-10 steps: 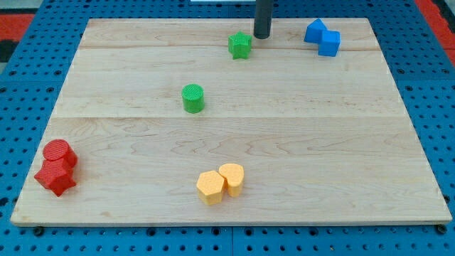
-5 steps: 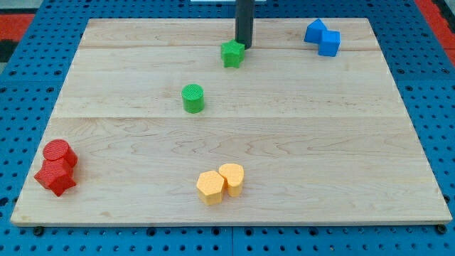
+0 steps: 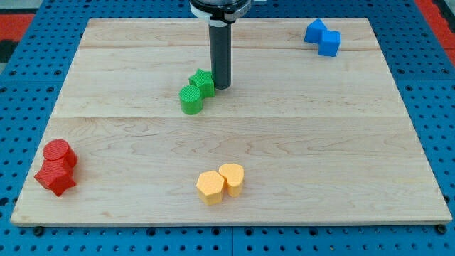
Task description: Drag the green star towards the bottom right corner
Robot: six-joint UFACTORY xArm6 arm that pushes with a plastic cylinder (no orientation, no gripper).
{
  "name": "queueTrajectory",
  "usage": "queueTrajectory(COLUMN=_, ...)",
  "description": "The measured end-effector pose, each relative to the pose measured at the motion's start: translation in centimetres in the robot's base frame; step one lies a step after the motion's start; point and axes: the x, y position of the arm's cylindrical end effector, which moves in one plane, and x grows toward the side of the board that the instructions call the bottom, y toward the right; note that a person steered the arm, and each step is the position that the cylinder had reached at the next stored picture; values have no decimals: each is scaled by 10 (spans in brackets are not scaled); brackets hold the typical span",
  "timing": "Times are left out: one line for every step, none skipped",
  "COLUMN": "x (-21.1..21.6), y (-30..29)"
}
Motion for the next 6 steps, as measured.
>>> queueTrajectory(x=-36, y=-10)
queueTrajectory(x=-40, y=-45)
queueTrajectory(x=-25, y=-63)
queueTrajectory(x=10, y=-25)
queueTrajectory(x=59, y=33)
queueTrajectory(x=104, y=84)
